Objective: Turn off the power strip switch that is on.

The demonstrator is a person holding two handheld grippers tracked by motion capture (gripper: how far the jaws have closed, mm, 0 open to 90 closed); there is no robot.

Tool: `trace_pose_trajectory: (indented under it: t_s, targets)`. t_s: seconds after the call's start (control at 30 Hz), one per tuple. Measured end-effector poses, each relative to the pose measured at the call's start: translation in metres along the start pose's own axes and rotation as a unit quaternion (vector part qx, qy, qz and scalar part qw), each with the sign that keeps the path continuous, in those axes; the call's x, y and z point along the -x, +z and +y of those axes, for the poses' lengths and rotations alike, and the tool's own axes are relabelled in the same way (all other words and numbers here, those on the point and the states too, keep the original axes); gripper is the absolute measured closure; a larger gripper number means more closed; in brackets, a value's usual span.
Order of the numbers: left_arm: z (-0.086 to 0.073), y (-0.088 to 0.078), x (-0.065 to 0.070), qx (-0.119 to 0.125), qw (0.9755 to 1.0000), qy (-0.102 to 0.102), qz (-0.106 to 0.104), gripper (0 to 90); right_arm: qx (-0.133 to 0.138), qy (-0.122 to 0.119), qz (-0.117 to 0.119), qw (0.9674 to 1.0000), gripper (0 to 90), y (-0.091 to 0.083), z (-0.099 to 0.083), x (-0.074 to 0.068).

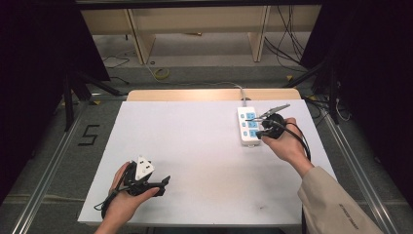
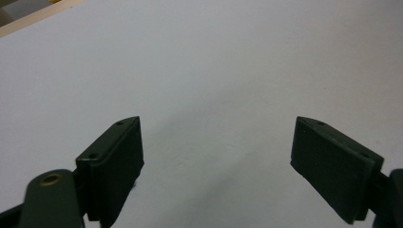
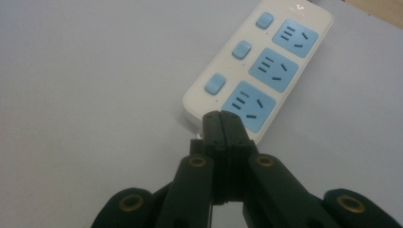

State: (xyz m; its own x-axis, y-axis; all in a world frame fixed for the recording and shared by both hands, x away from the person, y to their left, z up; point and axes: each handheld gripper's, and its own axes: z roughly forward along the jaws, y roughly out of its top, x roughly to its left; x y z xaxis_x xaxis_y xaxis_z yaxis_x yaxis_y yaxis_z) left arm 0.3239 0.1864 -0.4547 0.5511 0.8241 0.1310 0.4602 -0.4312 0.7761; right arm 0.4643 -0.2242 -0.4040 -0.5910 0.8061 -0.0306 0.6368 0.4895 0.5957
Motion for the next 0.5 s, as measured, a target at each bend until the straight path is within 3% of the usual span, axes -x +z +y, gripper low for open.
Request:
trace_pose_trajectory:
  t_s: [0.23, 0.33, 0.5]
  targets:
    - [0.0, 0.0, 0.0, -0.001, 1.0, -0.002, 0.0, 17.6, 0.035, -0.012, 0.018, 0.9992, 90.0, -0.023, -0.03, -0.009]
    - [0.0, 0.0, 0.001, -0.001, 1.0, -0.001, -0.001, 17.5, 0.037, -0.022, 0.024, 0.9988, 90.0, -0.029, -0.049, -0.013]
    - [-0.001, 0.001, 0.001, -0.001, 1.0, -0.004, -0.001, 17.6, 0.061, -0.01, 0.044, 0.9971, 90.0, -0.036, -0.079, -0.018]
